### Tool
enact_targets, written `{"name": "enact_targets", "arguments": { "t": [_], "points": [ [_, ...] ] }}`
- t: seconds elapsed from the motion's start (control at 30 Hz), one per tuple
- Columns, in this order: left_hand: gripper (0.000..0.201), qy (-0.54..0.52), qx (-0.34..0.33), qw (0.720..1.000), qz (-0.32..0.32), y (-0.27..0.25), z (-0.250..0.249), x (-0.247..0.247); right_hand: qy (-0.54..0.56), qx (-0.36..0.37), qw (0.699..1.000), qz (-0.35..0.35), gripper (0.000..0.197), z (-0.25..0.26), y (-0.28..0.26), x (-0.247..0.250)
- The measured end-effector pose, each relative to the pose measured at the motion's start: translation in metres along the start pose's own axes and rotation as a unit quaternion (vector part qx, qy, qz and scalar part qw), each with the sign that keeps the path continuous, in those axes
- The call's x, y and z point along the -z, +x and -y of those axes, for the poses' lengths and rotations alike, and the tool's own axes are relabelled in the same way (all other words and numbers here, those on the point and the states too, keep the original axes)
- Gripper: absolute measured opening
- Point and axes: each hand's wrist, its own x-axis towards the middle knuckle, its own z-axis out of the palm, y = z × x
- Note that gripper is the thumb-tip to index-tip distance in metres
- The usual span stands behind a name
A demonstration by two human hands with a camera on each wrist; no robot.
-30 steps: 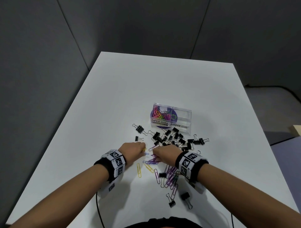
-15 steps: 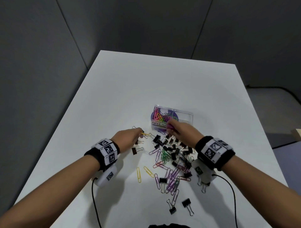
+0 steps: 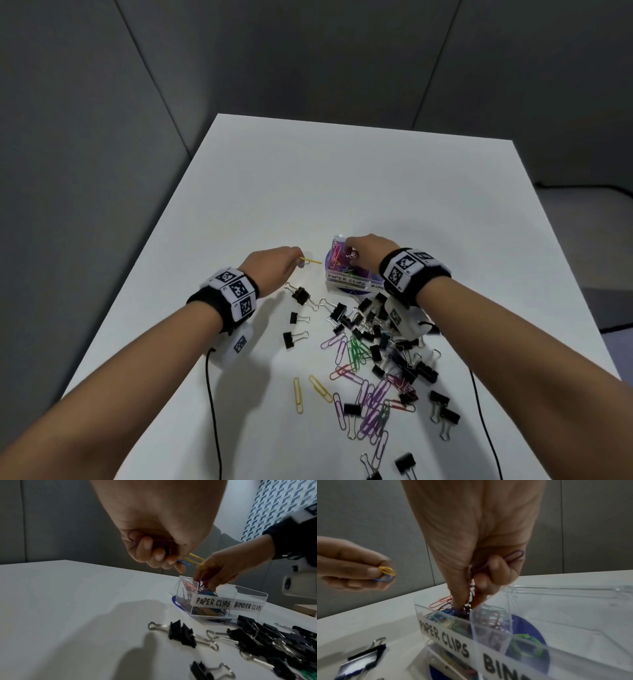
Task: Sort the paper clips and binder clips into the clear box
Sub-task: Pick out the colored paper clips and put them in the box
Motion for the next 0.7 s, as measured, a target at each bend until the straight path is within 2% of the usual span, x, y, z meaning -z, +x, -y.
{"name": "enact_targets", "arguments": {
  "t": [0.1,0.3,0.43,0.5,0.63,0.7],
  "points": [
    [0.033,0.020,-0.017,0.999,0.029,0.012,0.000,0.001,0.007,0.015,0.999,0.030,0.035,0.001,0.004,0.000],
    [0.032,0.031,-0.043,0.998,0.029,0.030,-0.012,0.010,0.134,0.043,0.989,-0.045,0.041,-0.006,0.002,0.001],
    [0.033,0.054,-0.068,0.996,0.017,0.044,-0.032,0.015,0.176,0.050,0.981,-0.057,0.038,-0.012,-0.004,-0.011],
    [0.034,0.048,-0.076,0.996,0.017,0.053,-0.042,0.013,0.214,0.047,0.972,-0.090,0.037,-0.017,-0.010,-0.018],
    [0.034,0.037,-0.091,0.994,0.037,0.070,-0.061,0.004,0.297,0.039,0.933,-0.199,0.032,-0.029,-0.036,-0.032],
    [0.033,0.050,-0.106,0.992,0.048,0.077,-0.069,-0.001,0.294,0.041,0.930,-0.215,0.029,-0.036,-0.054,-0.042]
  ]
}}
